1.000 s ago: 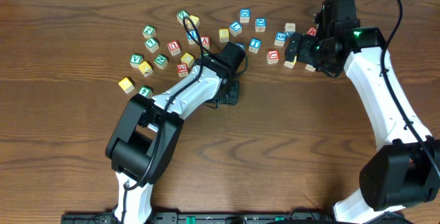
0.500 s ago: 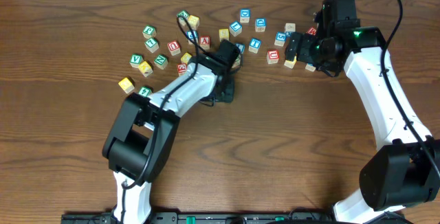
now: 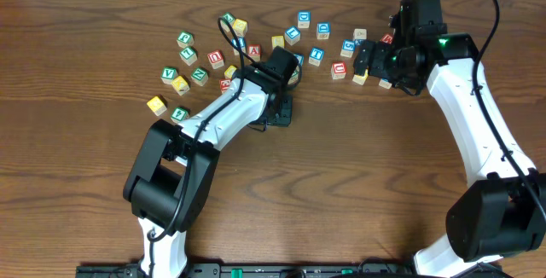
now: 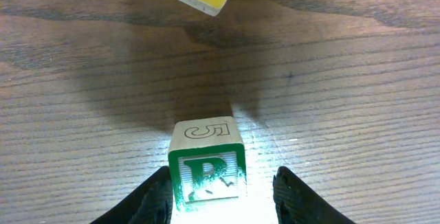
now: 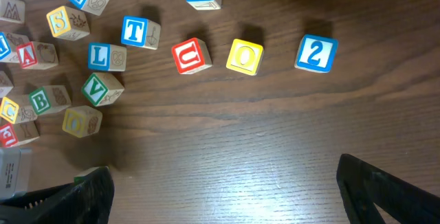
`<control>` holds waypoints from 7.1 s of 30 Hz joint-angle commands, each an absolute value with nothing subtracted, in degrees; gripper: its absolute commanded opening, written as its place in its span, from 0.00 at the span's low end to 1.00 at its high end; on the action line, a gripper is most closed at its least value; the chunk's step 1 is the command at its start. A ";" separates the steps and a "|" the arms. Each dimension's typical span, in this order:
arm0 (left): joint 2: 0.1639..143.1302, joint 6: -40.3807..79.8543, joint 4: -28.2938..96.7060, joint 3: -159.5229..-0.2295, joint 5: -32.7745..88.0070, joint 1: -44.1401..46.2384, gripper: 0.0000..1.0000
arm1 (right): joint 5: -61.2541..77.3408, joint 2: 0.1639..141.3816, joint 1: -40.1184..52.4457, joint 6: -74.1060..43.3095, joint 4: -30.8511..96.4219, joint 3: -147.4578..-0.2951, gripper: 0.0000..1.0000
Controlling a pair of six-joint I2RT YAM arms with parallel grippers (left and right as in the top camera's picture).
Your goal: Spell out ROBOT
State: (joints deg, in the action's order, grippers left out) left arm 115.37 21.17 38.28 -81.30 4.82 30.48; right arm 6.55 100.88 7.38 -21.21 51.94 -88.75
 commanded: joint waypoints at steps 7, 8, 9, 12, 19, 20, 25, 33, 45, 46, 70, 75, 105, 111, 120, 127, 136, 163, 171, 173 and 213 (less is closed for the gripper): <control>115.66 20.86 37.78 -81.43 3.49 30.35 0.47 | 5.91 101.27 7.55 -20.51 51.90 -88.36 0.98; 115.66 20.86 37.67 -81.43 2.13 30.28 0.47 | 5.91 101.27 7.55 -20.51 51.88 -88.36 0.98; 115.66 20.84 37.63 -81.43 1.85 30.28 0.47 | 5.89 101.27 7.55 -20.51 51.88 -88.36 0.98; 115.68 20.71 37.71 -81.41 1.74 30.24 0.46 | 5.89 101.27 7.55 -20.51 51.88 -88.36 0.99; 115.74 20.91 37.26 -80.79 1.72 30.35 0.46 | 5.89 101.27 7.55 -20.49 51.88 -88.36 0.98; 115.74 20.91 37.19 -80.79 1.72 30.35 0.45 | 5.89 101.27 7.55 -20.51 51.88 -88.36 0.99; 115.74 20.97 37.12 -80.73 1.74 30.35 0.45 | 5.89 101.27 7.55 -20.51 51.86 -88.36 0.99; 115.74 21.10 34.79 -79.02 1.72 30.35 0.40 | 5.89 101.27 7.55 -20.49 51.88 -88.36 0.98; 115.74 21.19 33.17 -77.93 -0.32 30.28 0.39 | 5.89 101.27 7.55 -20.51 51.86 -88.36 0.99; 115.74 21.34 32.86 -77.93 -1.39 30.28 0.39 | 5.89 101.27 7.55 -20.51 51.86 -88.36 0.98; 114.78 21.30 33.32 -78.98 -3.75 29.89 0.40 | 5.87 101.27 7.55 -20.47 51.62 -88.36 0.99; 111.63 20.29 34.83 -80.90 -1.91 28.53 0.48 | 5.80 101.27 7.55 -18.87 51.11 -88.36 0.98; 95.09 16.08 58.61 -92.12 7.29 10.39 0.49 | 10.41 101.27 10.28 -11.46 61.45 -102.61 0.89; 95.09 14.59 61.98 -95.42 5.21 9.28 0.49 | 6.00 101.30 12.53 -12.80 59.53 -107.11 0.86; 95.09 14.63 61.47 -95.42 -6.72 7.09 0.49 | 3.09 105.30 13.21 -16.14 54.59 -107.15 0.84; 95.11 14.63 61.30 -95.35 -6.72 3.60 0.49 | 3.38 109.56 14.83 -18.04 51.09 -107.15 0.84; 95.15 14.63 59.94 -95.11 -6.72 2.52 0.50 | 4.01 115.44 20.03 -25.39 46.41 -107.13 0.80; 96.25 14.66 59.29 -94.76 -6.72 0.01 0.50 | 5.02 126.80 31.53 -41.95 41.93 -107.13 0.71; 96.25 14.68 59.31 -94.72 -6.72 0.01 0.50 | 1.54 129.43 32.97 -42.87 41.12 -107.13 0.71; 96.25 14.66 59.31 -94.72 -6.72 0.01 0.50 | 1.41 130.39 33.06 -43.13 41.10 -107.13 0.71; 96.25 14.68 59.27 -94.06 -6.72 0.01 0.50 | -1.39 134.87 32.99 -36.49 39.51 -107.13 0.36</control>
State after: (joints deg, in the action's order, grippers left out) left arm 95.48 15.14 59.33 -94.11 -5.98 0.21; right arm -0.34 133.80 32.67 -40.05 38.81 -106.15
